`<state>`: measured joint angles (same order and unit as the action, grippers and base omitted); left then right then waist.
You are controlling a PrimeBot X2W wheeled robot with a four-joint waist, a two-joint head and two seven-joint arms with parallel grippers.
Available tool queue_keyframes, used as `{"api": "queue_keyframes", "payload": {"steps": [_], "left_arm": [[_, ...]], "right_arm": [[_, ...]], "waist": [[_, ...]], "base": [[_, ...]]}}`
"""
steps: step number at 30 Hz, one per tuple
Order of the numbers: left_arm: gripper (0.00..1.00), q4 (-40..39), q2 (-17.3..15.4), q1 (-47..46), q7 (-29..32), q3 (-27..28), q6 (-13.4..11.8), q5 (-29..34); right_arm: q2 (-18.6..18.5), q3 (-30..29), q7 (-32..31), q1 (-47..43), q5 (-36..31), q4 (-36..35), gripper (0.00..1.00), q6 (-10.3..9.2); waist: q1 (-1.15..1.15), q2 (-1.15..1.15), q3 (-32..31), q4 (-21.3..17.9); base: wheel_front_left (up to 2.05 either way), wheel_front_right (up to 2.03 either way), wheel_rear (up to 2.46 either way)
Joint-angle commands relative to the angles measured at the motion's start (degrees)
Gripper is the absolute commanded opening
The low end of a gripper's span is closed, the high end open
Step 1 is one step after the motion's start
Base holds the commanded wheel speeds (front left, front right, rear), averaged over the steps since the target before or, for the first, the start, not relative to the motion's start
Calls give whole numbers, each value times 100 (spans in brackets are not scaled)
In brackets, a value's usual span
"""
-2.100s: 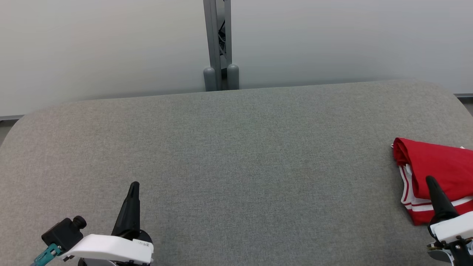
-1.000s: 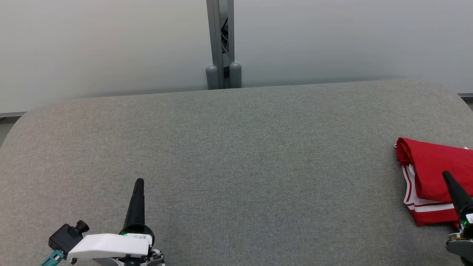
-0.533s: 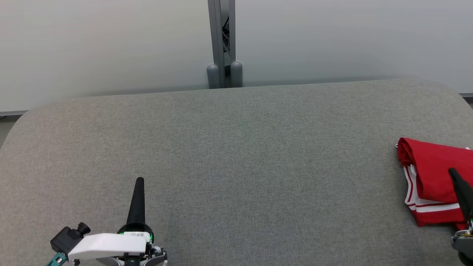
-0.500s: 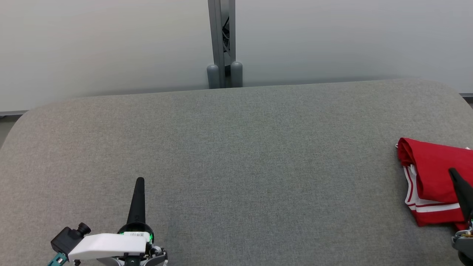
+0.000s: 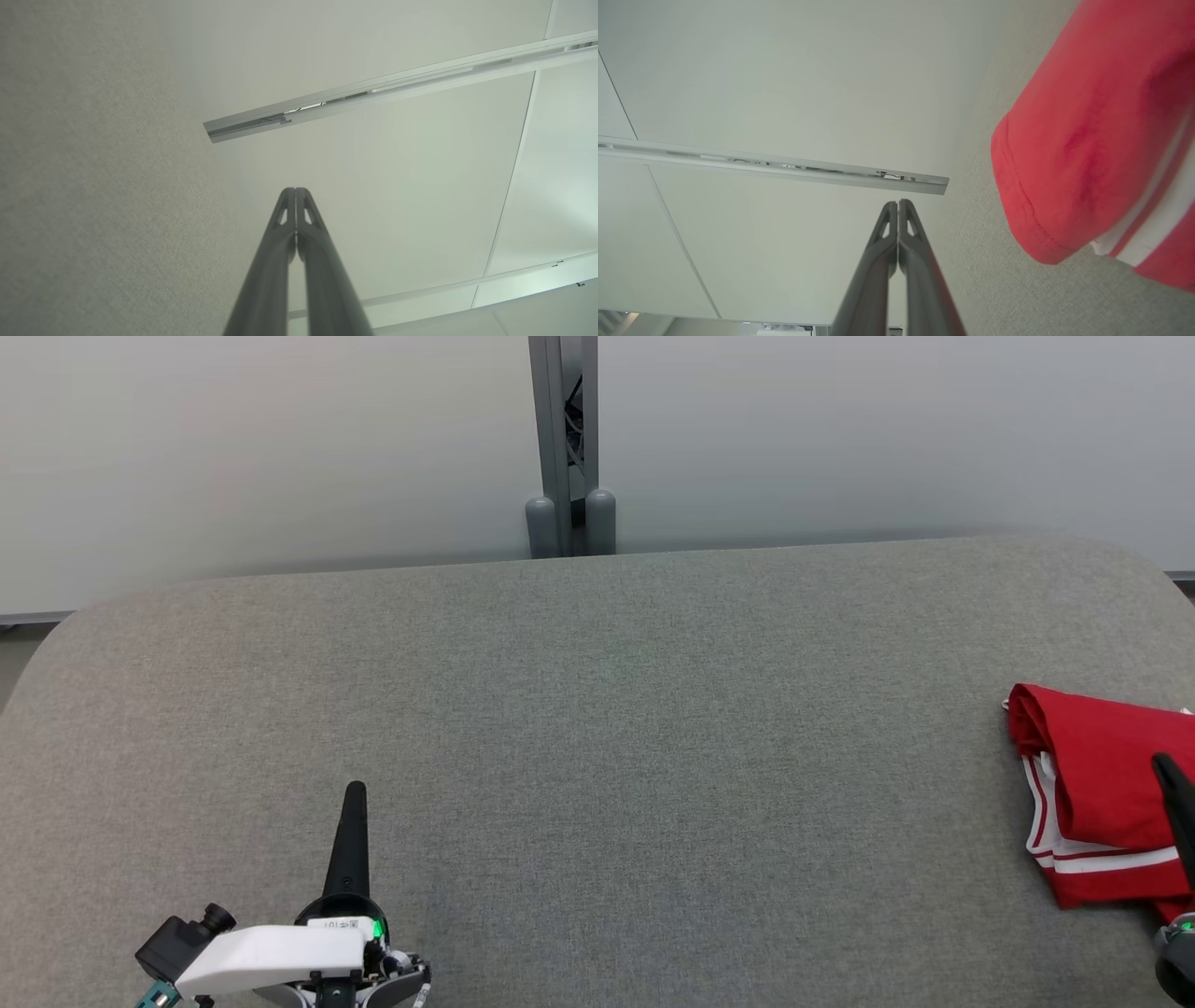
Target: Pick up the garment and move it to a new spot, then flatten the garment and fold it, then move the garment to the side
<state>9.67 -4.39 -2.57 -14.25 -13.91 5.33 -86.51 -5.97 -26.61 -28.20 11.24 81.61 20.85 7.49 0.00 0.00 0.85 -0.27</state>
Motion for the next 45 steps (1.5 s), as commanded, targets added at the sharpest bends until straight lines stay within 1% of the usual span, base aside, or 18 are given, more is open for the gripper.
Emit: {"api": "queue_keyframes", "payload": {"steps": [1,21,45], "left_arm": [[0,0,6,-101,-34,32,54,-129],[0,102,158,-147,-88,62,247,-748],[0,97,155,-138,-82,60,241,-734]], "right_arm": [[-56,-59,-70,107,133,21,0,0],[-91,-347,-436,222,874,231,0,0],[-86,-338,-428,225,853,222,0,0]], "waist": [[0,0,2,3],[0,0,24,35],[0,0,24,35]], "base": [[0,0,0],[0,0,0],[0,0,0]]}}
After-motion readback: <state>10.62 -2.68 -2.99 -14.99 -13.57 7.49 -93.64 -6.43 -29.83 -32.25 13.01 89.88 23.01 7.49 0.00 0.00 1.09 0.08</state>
